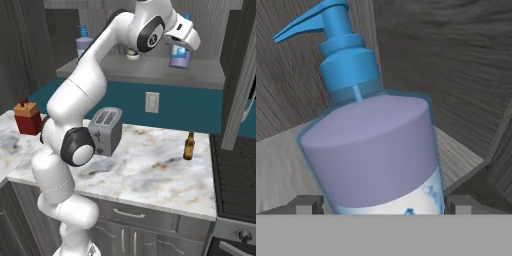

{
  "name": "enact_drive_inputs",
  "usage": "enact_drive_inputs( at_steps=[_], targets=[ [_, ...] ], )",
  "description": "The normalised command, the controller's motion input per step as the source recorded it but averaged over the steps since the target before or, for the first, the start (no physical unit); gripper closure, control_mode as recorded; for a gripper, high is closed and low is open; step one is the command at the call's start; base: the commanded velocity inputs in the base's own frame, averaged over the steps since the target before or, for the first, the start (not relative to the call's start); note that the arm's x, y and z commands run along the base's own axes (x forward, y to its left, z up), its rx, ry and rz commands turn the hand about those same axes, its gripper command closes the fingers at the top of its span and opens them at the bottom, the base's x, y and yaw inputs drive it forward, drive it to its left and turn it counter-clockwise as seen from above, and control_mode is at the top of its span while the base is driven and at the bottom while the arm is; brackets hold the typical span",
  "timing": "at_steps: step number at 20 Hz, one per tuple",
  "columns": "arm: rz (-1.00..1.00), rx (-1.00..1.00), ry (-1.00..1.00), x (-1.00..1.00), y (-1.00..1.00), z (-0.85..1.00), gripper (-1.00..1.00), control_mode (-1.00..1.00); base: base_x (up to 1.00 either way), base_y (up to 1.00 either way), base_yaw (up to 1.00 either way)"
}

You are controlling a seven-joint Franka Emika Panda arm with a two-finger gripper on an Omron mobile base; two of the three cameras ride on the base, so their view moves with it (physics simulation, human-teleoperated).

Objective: Pick the soap dispenser and soap dispenser from the cabinet and place them on the counter.

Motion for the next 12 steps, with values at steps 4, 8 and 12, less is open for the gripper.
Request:
enact_drive_inputs(
  at_steps=[4,8,12],
  targets=[
    [0.0,-0.01,0.0,-0.6,0.04,-0.1,1.0,-1.0,0.0,0.0,0.0],
    [0.0,0.0,0.0,-0.62,0.04,-0.05,1.0,-1.0,0.0,0.0,0.0],
    [-0.01,0.0,-0.02,-0.61,0.12,0.0,1.0,-1.0,0.0,0.0,0.0]
  ],
)
